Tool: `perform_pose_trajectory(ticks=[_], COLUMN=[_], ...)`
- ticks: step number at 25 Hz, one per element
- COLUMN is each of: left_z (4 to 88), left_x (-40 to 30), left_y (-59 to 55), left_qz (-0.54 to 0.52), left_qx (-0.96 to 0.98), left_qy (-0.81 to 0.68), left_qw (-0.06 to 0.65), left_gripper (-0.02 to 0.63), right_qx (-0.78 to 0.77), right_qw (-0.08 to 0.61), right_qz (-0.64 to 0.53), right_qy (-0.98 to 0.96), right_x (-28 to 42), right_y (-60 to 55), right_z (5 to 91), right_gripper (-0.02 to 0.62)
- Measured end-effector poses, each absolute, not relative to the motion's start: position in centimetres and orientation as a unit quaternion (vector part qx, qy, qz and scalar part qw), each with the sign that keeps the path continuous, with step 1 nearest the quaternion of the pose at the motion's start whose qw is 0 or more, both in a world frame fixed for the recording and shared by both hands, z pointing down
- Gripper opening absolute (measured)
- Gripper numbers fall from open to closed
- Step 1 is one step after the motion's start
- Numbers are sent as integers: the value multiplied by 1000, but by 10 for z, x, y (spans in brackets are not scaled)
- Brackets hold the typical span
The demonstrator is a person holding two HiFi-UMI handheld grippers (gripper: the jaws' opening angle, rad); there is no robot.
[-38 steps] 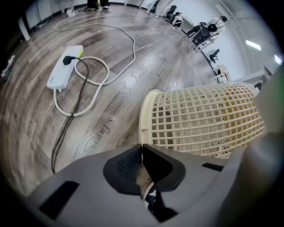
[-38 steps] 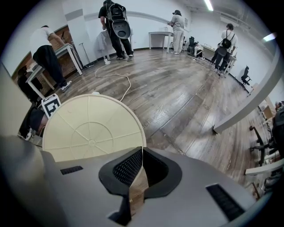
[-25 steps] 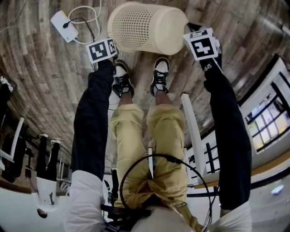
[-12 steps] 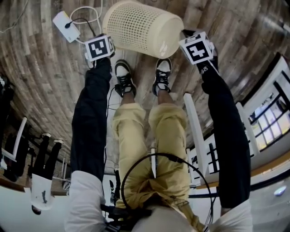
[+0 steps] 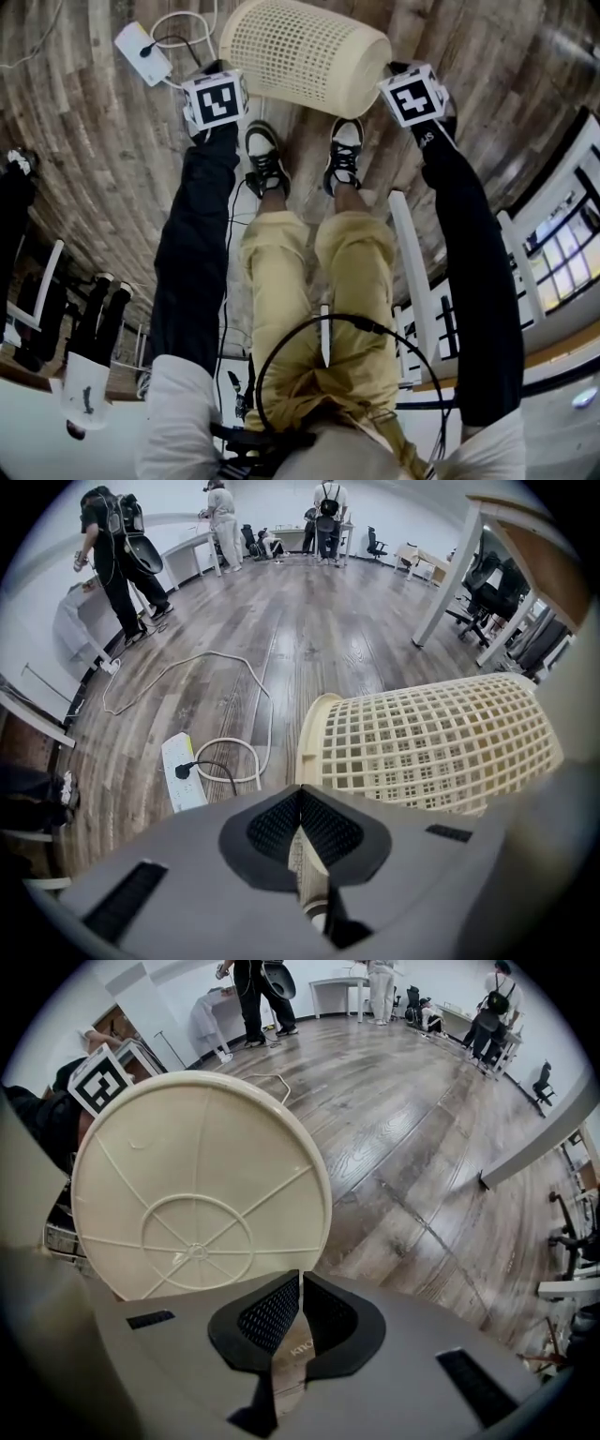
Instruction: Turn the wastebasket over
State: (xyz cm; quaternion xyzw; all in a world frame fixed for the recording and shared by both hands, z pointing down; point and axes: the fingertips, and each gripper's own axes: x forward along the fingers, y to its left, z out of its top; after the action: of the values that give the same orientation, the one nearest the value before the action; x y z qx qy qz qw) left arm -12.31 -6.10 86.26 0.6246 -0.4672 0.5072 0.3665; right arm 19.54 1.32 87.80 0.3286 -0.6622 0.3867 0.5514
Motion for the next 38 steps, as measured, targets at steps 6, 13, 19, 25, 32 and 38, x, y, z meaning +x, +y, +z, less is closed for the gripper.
perform_pose_trajectory(ticks=[6,13,19,25,32,38], left_z=[853,851,844,833,819,817], left_x=[-109,-103,-88,-68,-56,-55], left_y=[-59,-49,-46,-56,-71,-73], left_qz=[508,516,529,540,544,545], left_qx=[636,643,657,678,691,693], left_qy=[-461,-452,-434,-414,-416,-418], left_qw=[353,342,317,277,232,221], left_gripper=[3,5,5,3,3,3], right_qx=[351,350,351,345,334,322], right_qw=[557,549,553,535,529,527], right_qz=[424,451,452,450,451,454], right_qy=[-622,-610,-605,-626,-636,-642], right_x=[207,209,214,211,199,193], right_y=[35,52,62,64,67,72], right_z=[890,892,884,874,872,874], right_gripper=[29,31,31,31,29,29])
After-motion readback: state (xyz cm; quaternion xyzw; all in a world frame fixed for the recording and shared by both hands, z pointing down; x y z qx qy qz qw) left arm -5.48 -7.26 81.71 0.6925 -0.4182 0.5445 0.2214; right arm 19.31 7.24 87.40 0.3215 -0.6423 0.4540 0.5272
